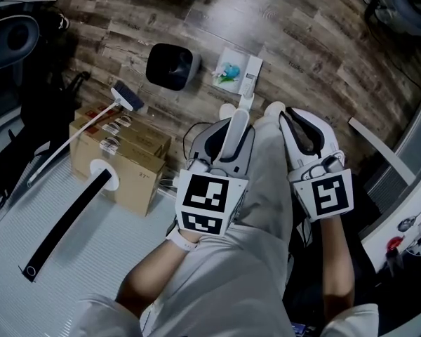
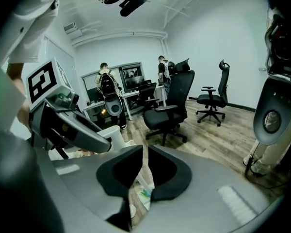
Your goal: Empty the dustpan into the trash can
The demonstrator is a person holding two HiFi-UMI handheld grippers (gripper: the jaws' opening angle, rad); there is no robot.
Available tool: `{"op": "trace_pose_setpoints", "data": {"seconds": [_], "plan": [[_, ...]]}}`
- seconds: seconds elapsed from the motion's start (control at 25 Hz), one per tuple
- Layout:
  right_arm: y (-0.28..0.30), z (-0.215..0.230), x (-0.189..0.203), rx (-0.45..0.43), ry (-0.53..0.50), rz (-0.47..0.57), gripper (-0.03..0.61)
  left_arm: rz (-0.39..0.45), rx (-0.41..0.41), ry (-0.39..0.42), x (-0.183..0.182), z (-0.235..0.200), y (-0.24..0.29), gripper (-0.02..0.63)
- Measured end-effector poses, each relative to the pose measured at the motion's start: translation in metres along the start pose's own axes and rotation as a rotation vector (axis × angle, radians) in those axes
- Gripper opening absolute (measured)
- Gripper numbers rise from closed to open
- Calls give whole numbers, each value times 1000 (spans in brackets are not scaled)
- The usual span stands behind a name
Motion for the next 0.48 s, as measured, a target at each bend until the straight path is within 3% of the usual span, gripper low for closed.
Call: {"op": "trace_pose_setpoints", "data": {"seconds": [0.48], "plan": [[15,2,27,-41,-36,-67,69,-6,-1,-10,6,1,-4,123]]}}
Point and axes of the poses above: the fingertips, and each gripper's own axes: y forward along the fingers, z to its right, x out of its underside, the point moved 4 cm from there along -y, backward along the fingers, and after that the axes turned 15 degrees about y, right-handed, at the moved point
